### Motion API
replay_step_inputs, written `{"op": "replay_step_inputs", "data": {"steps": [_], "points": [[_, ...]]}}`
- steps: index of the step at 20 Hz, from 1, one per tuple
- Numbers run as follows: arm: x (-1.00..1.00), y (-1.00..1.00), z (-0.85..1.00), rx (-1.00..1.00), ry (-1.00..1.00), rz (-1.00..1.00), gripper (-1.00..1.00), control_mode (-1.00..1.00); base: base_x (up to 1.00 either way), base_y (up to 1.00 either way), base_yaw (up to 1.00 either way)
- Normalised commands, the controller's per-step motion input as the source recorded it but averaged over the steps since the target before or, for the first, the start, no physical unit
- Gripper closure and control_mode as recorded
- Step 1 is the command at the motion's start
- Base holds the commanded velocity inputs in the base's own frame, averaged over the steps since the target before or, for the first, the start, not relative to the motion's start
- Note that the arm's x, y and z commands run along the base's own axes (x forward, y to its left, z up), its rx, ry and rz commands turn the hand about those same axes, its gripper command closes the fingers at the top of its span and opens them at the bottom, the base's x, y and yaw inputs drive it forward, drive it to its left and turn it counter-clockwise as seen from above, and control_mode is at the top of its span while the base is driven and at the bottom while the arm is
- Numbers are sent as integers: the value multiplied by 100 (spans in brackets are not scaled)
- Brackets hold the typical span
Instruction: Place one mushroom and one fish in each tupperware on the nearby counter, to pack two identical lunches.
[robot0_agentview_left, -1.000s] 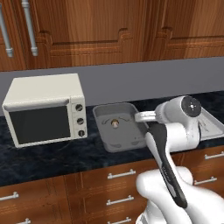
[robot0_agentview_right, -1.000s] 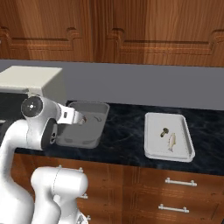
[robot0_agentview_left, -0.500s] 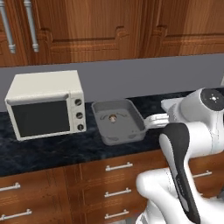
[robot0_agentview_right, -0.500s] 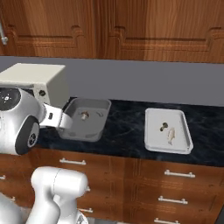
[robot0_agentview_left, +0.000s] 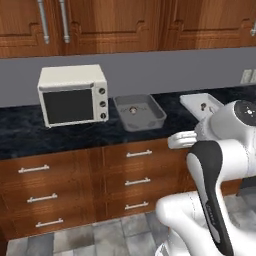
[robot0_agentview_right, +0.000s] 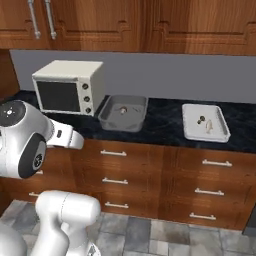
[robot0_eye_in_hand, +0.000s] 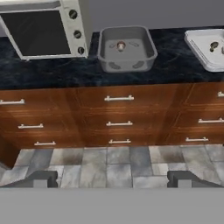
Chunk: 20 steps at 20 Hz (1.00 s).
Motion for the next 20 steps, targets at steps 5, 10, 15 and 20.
{"op": "replay_step_inputs", "data": {"steps": [5,10,15,20], "points": [[0,0,0,0,0,0,-100,100,-21,100,15],[0,0,0,0,0,0,-100,100,-3,100,17],[0,0,0,0,0,0,-100,100,0,100,17],[0,0,0,0,0,0,-100,100,0,100,14]]}}
